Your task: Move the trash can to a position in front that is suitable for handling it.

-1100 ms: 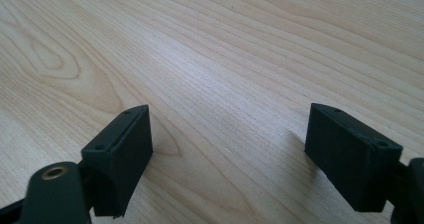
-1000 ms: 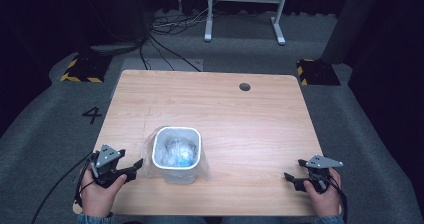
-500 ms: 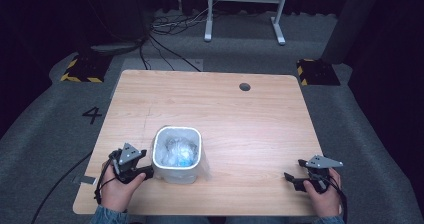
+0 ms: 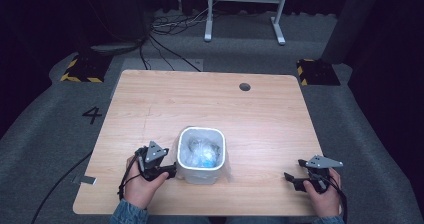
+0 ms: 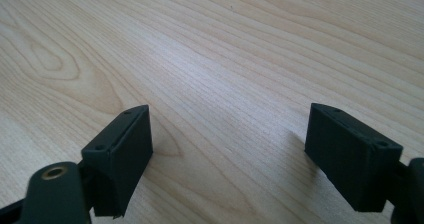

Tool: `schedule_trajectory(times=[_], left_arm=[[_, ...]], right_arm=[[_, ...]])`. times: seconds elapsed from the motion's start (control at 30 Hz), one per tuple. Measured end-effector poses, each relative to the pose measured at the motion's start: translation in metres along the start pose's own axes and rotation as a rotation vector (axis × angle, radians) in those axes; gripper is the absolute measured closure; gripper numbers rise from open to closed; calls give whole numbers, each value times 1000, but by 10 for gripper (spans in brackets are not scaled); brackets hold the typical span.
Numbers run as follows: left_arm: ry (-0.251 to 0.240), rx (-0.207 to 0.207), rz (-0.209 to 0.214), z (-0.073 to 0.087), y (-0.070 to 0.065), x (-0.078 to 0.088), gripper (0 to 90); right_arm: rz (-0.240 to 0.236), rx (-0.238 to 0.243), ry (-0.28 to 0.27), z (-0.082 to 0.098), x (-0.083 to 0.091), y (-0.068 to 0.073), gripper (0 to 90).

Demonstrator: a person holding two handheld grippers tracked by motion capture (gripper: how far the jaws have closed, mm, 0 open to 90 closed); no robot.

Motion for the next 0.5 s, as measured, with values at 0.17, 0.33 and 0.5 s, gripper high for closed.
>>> schedule_trajectory(times=[0.17,0.33,0.5], left_arm=[[7,-34,49,-7,-20,-11,376],[11,-52,86,-13,-35,-25,379],[20,-84,126,-18,-52,-37,357]], right_arm=[[0,0,0,0,0,0,188],[-1,1,0,0,0,0,188],[-1,1,0,0,0,0,188]])
Point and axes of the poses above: each handheld gripper's, and its own axes: x roughly backward along the jaws, z roughly out of its underside, y roughly to its left, the point moved 2 cm from there along -x, roughly forward along the jaws, and after that the axes turned 8 degrees about -y, right-handed, at the moved point
